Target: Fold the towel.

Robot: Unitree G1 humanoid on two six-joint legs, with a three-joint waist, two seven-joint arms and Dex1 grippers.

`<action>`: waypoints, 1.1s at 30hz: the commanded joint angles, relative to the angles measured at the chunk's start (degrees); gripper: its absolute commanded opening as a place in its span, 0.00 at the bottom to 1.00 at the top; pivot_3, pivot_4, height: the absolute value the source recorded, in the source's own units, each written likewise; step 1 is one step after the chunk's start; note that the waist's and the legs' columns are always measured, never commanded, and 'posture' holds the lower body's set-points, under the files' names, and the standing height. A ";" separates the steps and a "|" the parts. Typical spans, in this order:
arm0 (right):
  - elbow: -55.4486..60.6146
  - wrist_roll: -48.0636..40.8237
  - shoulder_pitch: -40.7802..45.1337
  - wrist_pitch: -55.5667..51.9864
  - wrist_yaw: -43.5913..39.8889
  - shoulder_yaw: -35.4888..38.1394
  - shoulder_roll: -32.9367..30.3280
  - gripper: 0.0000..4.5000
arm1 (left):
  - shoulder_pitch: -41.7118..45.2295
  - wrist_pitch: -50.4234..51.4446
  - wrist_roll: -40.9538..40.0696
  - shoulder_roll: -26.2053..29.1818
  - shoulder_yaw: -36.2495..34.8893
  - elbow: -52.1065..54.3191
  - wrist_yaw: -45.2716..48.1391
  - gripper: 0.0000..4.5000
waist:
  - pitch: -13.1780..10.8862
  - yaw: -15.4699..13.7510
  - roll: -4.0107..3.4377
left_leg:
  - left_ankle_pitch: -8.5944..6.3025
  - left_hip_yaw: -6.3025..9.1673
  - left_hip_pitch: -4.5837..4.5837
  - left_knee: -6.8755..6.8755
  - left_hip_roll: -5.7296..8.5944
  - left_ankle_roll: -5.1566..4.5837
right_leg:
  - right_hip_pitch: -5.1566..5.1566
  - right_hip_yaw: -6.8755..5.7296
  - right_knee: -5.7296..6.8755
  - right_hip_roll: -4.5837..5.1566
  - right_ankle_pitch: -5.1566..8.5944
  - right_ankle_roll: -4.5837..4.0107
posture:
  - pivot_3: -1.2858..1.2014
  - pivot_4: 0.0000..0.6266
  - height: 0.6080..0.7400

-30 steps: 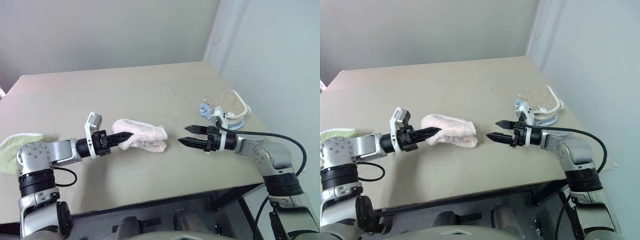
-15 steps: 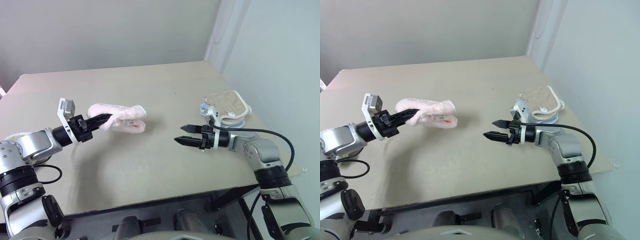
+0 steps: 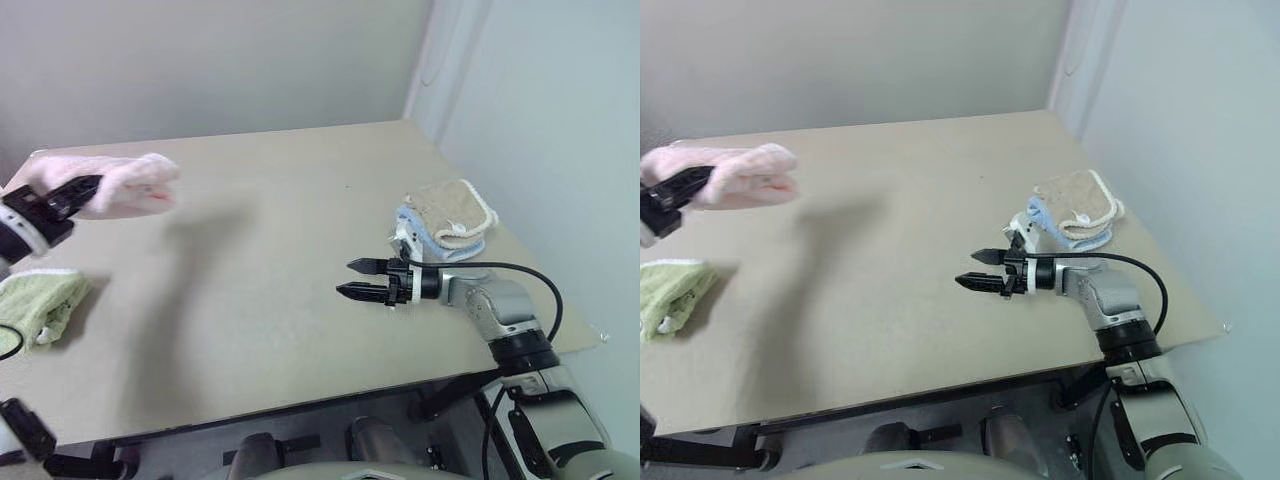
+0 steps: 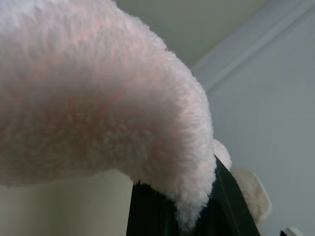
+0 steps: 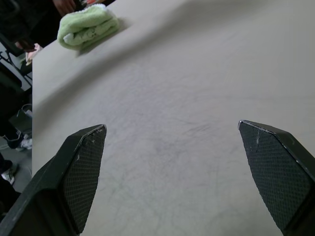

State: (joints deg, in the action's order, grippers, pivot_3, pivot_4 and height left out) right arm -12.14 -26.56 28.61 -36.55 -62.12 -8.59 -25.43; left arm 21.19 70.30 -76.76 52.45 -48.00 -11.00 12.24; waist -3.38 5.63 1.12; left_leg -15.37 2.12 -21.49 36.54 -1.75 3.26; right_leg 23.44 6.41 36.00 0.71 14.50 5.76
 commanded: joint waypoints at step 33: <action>-5.59 6.56 2.51 6.73 -3.99 -1.42 3.63 1.00 | -28.29 -32.27 24.13 -1.33 -14.45 -8.51 31.03 0.01 | 0.07 1.69 0.23 | 0.01 -0.05 0.08 -0.39 -0.07 0.02 | 0.18 0.00 0.06 -0.02 0.06 -0.34 | 0.52 0.00 1.00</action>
State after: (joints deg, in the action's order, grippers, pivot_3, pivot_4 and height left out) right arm -20.45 -19.30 30.63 -29.74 -66.45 -11.79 -21.48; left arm -7.88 40.71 -53.72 49.40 -61.55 -19.12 41.66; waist -3.31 7.33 1.36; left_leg -15.36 2.06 -21.41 36.16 -1.82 3.28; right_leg 23.61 6.41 36.06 0.70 14.56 5.43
